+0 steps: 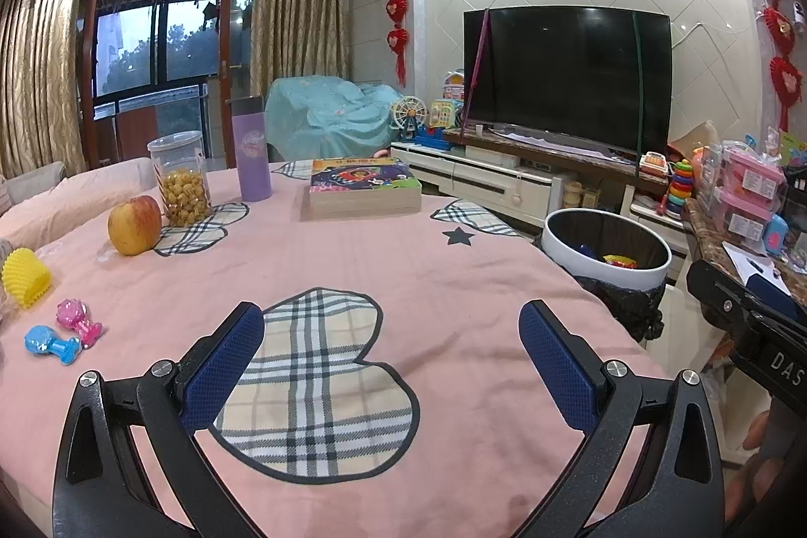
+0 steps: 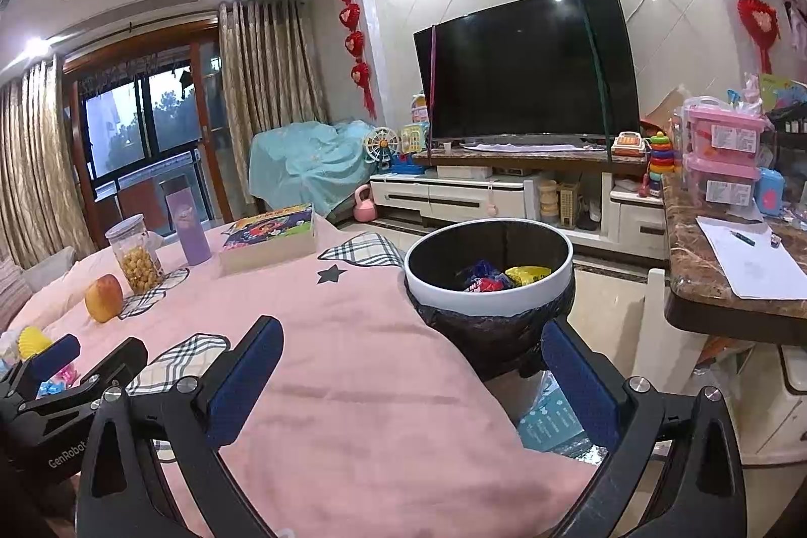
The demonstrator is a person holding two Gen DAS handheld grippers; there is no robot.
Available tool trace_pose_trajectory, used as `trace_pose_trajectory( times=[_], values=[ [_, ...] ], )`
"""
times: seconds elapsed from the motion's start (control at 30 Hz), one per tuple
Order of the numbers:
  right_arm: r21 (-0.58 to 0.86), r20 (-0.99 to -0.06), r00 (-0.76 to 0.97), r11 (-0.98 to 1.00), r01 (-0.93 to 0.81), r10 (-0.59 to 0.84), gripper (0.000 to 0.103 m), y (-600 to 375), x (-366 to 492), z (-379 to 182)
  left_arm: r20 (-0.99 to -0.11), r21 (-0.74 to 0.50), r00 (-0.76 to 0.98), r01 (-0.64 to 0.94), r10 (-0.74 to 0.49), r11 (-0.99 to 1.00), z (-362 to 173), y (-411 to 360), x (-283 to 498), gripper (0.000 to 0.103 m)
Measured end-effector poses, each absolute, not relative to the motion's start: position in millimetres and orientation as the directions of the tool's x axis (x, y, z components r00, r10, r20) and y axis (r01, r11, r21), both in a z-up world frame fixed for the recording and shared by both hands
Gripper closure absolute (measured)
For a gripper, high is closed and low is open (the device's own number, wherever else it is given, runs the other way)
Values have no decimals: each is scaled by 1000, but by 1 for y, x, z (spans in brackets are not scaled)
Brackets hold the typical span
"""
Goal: Collect trash
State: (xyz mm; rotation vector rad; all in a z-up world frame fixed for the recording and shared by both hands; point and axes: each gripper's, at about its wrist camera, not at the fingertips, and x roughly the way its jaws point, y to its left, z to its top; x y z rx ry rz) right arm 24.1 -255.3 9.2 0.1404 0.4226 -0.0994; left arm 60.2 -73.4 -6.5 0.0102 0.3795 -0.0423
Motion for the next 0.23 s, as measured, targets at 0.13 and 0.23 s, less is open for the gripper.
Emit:
trace_pose_trajectory(
  times=[0.13, 0.23],
  values=[
    [123, -423, 904, 985, 121, -59, 0, -255, 26, 9, -371, 0, 927, 47, -43, 999, -7, -73, 61, 0],
    [126, -431, 901, 985, 119, -54, 0, -256, 29, 8, -374, -6, 926, 48, -47, 999, -7, -72, 62, 0]
  ],
)
